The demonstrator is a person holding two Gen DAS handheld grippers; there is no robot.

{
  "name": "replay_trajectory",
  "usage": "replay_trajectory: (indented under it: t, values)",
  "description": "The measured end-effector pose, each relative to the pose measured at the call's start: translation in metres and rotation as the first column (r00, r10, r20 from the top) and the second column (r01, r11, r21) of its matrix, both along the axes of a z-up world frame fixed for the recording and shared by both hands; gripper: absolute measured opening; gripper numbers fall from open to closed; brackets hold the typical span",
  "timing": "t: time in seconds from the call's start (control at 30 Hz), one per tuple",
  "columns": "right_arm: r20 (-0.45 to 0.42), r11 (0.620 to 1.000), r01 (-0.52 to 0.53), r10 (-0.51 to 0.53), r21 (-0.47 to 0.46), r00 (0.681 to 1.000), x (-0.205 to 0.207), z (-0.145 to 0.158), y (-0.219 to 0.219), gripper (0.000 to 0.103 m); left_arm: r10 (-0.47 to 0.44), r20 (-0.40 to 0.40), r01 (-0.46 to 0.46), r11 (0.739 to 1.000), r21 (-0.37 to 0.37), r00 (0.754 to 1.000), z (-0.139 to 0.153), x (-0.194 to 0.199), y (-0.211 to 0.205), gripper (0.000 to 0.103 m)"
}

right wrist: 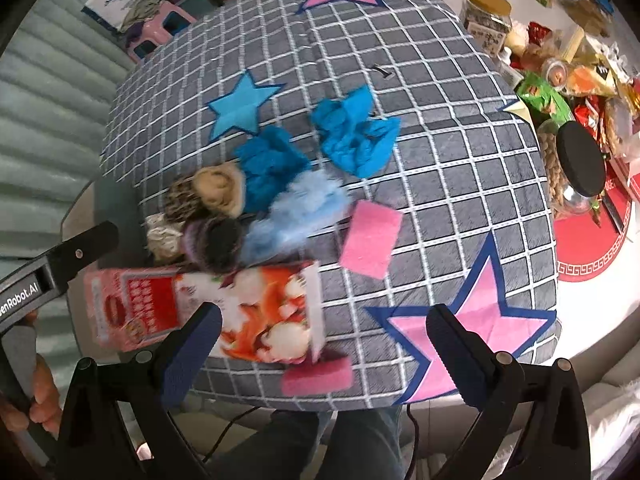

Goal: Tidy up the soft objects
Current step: 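Grasp the pink foam sponge with the right tool while the left tool grasps the blue cloth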

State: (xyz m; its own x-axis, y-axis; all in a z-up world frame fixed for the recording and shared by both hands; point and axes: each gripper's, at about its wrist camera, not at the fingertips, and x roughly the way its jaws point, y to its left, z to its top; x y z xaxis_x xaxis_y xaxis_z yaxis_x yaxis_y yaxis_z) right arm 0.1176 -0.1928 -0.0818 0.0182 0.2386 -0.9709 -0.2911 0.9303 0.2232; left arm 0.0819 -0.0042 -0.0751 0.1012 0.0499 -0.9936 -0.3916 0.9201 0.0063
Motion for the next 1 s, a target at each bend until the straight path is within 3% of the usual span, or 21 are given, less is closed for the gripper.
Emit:
replay_trajectory:
  t: [0.37, 0.6, 1.0]
  values:
    - [-0.074, 0.997, 0.06, -0.063, -0.038, 0.995, 0.046, -0.045, -0.036, 0.103, -0.073, -0.097, 0.075, 0.997, 0.016, 0.993, -0.051, 0.041, -0.019, 0.103]
    - [-0.133, 0.996, 0.079, -0.085, -0.05, 0.987, 0.056, -0.084, -0.033, 0.103, -0.1, -0.154, 0.104, 0.994, 0.018, 0.983, -0.083, 0.051, -0.019, 0.103]
    - [-0.15, 0.991, 0.104, -0.115, -0.08, 0.982, 0.06, -0.124, -0.002, 0.103, -0.175, -0.11, 0.184, 0.98, 0.078, 0.979, -0.068, 0.065, -0.027, 0.103]
